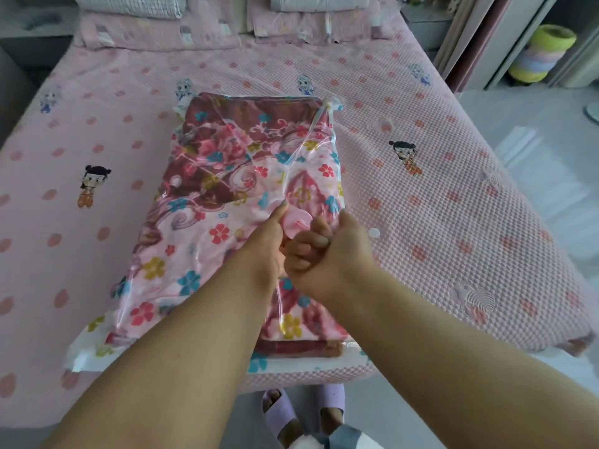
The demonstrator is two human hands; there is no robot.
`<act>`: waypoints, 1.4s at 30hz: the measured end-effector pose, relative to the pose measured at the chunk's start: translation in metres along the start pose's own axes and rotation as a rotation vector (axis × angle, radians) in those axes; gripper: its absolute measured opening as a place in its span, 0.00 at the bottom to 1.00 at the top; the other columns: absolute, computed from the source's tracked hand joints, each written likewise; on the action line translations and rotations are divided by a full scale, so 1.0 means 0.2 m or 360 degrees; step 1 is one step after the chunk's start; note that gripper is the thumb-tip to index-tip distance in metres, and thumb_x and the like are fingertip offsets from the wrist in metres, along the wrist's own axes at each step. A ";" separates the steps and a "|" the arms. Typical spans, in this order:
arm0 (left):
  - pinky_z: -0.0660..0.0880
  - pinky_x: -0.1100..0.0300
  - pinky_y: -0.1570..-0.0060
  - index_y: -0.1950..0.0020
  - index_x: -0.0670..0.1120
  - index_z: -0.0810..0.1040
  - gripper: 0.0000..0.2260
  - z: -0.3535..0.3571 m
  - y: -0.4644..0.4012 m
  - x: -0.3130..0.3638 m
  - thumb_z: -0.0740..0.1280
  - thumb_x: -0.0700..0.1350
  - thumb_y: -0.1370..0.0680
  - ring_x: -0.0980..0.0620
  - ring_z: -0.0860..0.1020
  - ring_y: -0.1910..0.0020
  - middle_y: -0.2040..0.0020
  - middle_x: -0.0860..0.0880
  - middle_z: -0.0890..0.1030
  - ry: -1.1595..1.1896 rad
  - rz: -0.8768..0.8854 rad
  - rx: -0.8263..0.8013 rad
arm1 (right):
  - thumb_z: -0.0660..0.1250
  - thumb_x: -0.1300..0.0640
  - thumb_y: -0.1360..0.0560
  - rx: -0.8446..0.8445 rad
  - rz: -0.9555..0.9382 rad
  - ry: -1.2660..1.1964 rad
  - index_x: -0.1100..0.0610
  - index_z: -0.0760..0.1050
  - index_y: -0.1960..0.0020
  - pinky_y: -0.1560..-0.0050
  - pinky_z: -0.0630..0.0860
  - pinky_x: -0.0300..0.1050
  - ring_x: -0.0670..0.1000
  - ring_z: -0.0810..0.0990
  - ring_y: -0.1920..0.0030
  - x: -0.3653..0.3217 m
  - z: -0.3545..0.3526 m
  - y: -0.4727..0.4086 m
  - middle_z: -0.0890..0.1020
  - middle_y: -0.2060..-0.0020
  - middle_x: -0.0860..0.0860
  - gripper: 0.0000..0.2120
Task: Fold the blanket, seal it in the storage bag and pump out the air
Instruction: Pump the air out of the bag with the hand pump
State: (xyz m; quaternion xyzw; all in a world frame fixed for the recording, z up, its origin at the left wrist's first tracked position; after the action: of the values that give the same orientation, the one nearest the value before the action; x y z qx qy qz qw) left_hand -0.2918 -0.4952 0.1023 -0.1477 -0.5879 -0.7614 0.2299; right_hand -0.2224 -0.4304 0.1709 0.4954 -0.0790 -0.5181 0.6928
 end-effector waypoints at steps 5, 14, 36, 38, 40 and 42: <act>0.62 0.67 0.83 0.56 0.45 0.76 0.22 -0.03 -0.02 -0.03 0.65 0.66 0.27 0.57 0.69 0.84 0.73 0.50 0.76 -0.0026 0.0055 0.0062 | 0.49 0.38 0.21 -0.0175 -0.0154 0.0289 0.53 0.57 0.74 0.71 0.51 0.37 0.46 0.56 0.74 0.01 -0.08 0.11 0.57 0.78 0.47 0.28; 0.58 0.74 0.87 0.72 0.43 0.76 0.30 -0.01 0.00 -0.02 0.57 0.65 0.22 0.58 0.65 0.88 0.84 0.51 0.70 0.0010 -0.0056 -0.0119 | 0.48 0.37 0.21 0.0082 -0.0168 0.0315 0.53 0.58 0.75 0.74 0.52 0.36 0.47 0.56 0.76 -0.02 -0.03 -0.05 0.58 0.79 0.48 0.29; 0.60 0.71 0.79 0.66 0.45 0.79 0.26 -0.01 0.01 -0.02 0.61 0.66 0.25 0.59 0.67 0.85 0.79 0.52 0.73 0.0039 -0.0080 -0.0071 | 0.49 0.36 0.22 0.0081 0.0023 -0.0015 0.53 0.58 0.75 0.76 0.54 0.36 0.47 0.58 0.77 0.04 0.01 -0.04 0.58 0.79 0.47 0.30; 0.52 0.73 0.81 0.73 0.46 0.75 0.29 0.03 0.04 -0.03 0.57 0.66 0.23 0.61 0.63 0.87 0.82 0.54 0.68 0.0100 -0.0134 -0.0243 | 0.49 0.38 0.22 0.0070 -0.0116 0.0168 0.53 0.58 0.74 0.75 0.54 0.35 0.47 0.57 0.78 0.00 0.00 -0.10 0.58 0.79 0.47 0.28; 0.61 0.71 0.81 0.66 0.44 0.76 0.25 0.01 0.02 -0.03 0.61 0.65 0.24 0.59 0.69 0.83 0.80 0.51 0.72 0.0076 -0.0113 -0.0092 | 0.49 0.41 0.22 -0.0058 -0.0162 0.0191 0.53 0.58 0.74 0.73 0.52 0.36 0.47 0.57 0.77 0.02 -0.05 -0.04 0.58 0.79 0.47 0.25; 0.64 0.68 0.76 0.59 0.47 0.78 0.19 -0.05 0.01 -0.04 0.67 0.63 0.27 0.57 0.72 0.76 0.78 0.51 0.76 0.0011 -0.0037 0.0124 | 0.50 0.41 0.22 -0.0124 0.0064 -0.0010 0.53 0.57 0.74 0.71 0.51 0.37 0.47 0.57 0.76 0.07 -0.07 0.08 0.57 0.78 0.47 0.25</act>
State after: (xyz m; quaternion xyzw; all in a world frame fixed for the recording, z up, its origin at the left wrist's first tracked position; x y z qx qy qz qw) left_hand -0.2844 -0.5033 0.0973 -0.1293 -0.6179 -0.7411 0.2286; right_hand -0.1964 -0.4336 0.1709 0.4647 -0.0709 -0.5084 0.7215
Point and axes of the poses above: each hand's wrist, its own y-axis away from the middle knuckle, its own z-axis out of the palm, x = y × z, the point moved 5 cm from there along -y, towards the middle knuckle
